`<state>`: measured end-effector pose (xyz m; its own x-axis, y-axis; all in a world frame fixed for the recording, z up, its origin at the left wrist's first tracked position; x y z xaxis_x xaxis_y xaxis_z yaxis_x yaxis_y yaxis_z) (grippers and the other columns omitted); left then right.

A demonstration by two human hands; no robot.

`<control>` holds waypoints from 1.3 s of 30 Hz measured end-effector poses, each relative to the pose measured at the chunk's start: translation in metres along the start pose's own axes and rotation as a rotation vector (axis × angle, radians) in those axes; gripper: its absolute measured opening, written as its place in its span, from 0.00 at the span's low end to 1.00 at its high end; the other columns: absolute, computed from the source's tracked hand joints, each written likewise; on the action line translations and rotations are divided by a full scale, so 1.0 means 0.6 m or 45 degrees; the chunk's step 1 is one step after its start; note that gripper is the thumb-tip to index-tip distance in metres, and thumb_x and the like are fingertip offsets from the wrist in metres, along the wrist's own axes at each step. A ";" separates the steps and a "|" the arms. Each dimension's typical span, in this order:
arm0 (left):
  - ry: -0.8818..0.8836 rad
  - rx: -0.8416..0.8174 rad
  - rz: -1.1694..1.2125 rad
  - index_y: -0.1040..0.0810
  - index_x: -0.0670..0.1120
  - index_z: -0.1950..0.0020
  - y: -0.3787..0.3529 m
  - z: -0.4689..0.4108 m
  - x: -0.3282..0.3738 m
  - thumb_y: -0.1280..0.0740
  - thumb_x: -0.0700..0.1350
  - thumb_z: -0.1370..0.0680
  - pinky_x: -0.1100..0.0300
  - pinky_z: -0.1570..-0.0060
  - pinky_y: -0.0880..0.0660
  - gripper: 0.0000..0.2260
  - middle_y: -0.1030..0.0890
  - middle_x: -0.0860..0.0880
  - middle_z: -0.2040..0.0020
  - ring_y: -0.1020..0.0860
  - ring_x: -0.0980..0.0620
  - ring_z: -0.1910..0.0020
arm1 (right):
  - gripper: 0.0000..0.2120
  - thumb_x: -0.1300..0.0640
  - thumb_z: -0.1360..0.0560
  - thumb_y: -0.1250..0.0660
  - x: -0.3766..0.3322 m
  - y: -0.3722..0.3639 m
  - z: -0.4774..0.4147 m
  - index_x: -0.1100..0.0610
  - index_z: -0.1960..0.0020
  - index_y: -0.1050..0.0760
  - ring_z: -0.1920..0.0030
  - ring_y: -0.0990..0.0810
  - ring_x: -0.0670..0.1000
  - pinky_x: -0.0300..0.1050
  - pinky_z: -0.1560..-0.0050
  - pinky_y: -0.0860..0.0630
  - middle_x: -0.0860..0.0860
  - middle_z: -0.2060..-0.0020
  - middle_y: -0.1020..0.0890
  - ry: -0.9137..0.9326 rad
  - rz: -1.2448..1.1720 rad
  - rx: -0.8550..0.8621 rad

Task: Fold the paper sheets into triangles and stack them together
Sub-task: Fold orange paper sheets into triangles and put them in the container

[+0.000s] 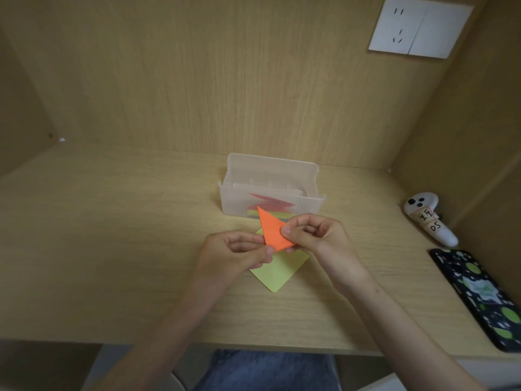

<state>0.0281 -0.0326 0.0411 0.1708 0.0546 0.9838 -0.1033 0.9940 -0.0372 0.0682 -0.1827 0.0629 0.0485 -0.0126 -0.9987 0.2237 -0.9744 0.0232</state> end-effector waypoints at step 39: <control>-0.119 -0.053 -0.293 0.20 0.48 0.66 0.005 0.004 0.012 0.24 0.35 0.35 0.75 0.67 0.28 0.09 0.19 0.57 0.73 0.22 0.65 0.71 | 0.11 0.67 0.31 0.32 0.034 -0.019 0.008 0.54 0.68 0.21 0.68 0.25 0.45 0.36 0.71 0.30 0.49 0.74 0.20 -0.224 0.413 -0.311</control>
<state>0.0267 -0.0293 0.0483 0.0939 -0.1809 0.9790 -0.0312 0.9823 0.1846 0.0619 -0.1730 0.0421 -0.0075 -0.3675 -0.9300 0.4490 -0.8322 0.3252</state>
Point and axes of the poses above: each hand's wrist, its own z-axis away from the middle knuckle, its own y-axis out of the back of the hand, x = y × z, the point moved 9 cm from there along -z, towards the middle knuckle
